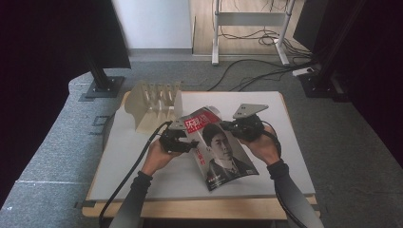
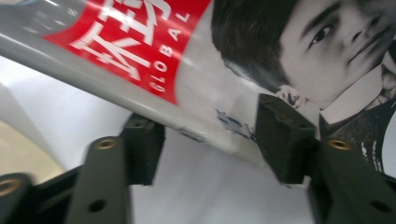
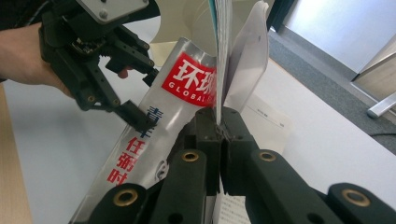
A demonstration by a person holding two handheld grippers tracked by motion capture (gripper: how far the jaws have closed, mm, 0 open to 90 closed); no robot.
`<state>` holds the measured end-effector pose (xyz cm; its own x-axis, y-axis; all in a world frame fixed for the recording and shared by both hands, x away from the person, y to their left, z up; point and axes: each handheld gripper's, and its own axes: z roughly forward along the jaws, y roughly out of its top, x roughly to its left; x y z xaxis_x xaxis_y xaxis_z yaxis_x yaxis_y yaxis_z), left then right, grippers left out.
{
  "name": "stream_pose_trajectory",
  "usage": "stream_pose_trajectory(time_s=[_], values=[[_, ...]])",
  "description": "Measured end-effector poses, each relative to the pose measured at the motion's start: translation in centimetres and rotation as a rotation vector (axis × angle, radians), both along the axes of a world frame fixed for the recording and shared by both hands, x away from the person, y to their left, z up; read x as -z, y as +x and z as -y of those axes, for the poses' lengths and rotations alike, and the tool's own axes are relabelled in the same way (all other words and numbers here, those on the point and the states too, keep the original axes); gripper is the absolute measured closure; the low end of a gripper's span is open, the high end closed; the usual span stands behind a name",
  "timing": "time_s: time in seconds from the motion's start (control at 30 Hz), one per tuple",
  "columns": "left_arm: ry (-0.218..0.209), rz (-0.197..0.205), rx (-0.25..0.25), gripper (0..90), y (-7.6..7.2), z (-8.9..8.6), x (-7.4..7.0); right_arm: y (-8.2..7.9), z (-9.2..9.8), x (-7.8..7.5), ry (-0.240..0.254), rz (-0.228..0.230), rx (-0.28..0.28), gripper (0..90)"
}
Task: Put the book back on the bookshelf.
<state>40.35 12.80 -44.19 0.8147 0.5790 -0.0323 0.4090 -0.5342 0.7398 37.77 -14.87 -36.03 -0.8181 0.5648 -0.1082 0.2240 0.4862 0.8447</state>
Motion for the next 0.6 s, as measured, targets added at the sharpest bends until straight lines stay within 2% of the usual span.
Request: stream_pose_trajectory(time_s=[0.07,0.27,0.4,0.5,0.6], values=[[0.005,0.003,-0.006,49.6,0.0,0.0,-0.5,0.0,0.0,-0.2,0.004,0.002,0.001,86.4],[-0.027,0.011,-0.027,62.4,0.1,-0.6,-2.3,0.2,-0.1,-0.6,0.005,0.025,0.009,86.2],[-0.055,0.036,-0.038,69.4,0.0,-1.1,-3.7,0.3,0.2,-0.9,0.02,0.054,0.018,85.8],[-0.062,0.086,-0.045,73.4,-0.4,-1.4,-4.9,0.5,0.5,-0.9,0.036,0.066,0.034,85.5],[-0.043,0.169,-0.029,76.1,-1.0,-1.5,-6.1,0.7,0.8,-0.8,0.049,0.073,0.057,85.2]])
